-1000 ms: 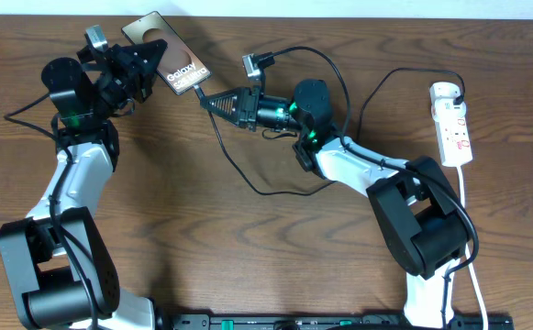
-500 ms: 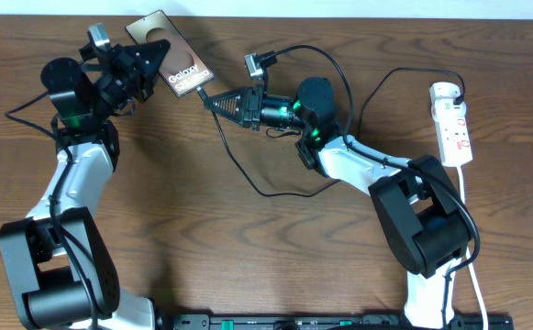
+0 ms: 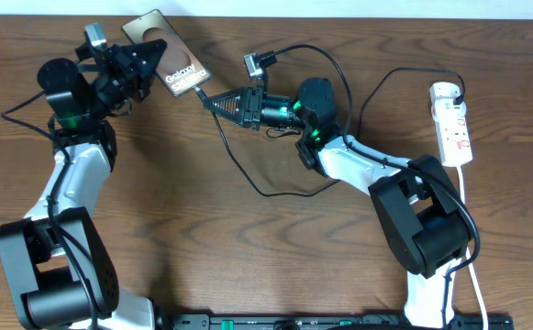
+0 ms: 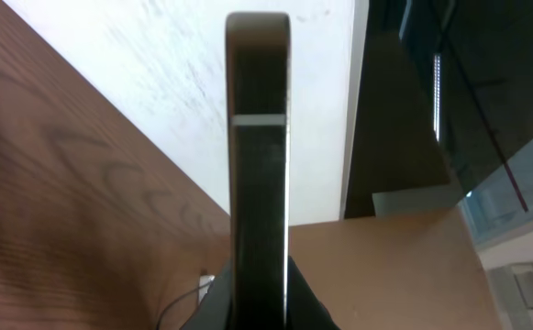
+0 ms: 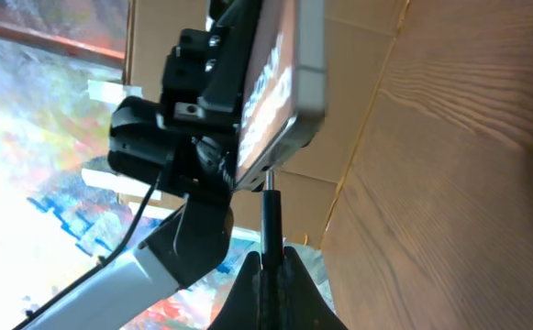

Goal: Plug charger to phone and switch on socket

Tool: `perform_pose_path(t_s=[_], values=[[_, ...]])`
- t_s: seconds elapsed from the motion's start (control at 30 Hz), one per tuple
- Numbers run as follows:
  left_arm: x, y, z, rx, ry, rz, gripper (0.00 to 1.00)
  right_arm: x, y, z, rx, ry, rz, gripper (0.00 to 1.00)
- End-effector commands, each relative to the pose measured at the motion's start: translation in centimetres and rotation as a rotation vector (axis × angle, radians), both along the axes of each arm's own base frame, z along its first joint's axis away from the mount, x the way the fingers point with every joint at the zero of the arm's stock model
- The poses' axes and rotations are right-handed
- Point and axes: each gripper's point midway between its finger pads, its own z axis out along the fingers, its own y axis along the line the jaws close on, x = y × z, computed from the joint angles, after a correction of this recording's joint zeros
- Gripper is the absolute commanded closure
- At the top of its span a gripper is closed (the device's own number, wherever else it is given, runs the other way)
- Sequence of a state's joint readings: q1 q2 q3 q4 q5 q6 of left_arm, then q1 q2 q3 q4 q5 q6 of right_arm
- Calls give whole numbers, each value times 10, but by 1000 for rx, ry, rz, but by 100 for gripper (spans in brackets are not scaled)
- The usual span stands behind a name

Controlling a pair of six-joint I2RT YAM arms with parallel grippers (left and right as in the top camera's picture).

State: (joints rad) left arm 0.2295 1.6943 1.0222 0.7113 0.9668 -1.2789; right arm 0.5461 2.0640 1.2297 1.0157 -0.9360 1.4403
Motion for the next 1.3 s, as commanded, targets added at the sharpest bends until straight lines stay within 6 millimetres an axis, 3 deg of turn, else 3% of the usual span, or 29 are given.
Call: perform_pose_path(t_s=[0.0,1.27], values=[[-2,4,12,25,-50,-3,93,1,0,9,13,-22,7,99],[-3,-12,12,23,-50,-35,93,3,0,9,15,-22,-6,99]])
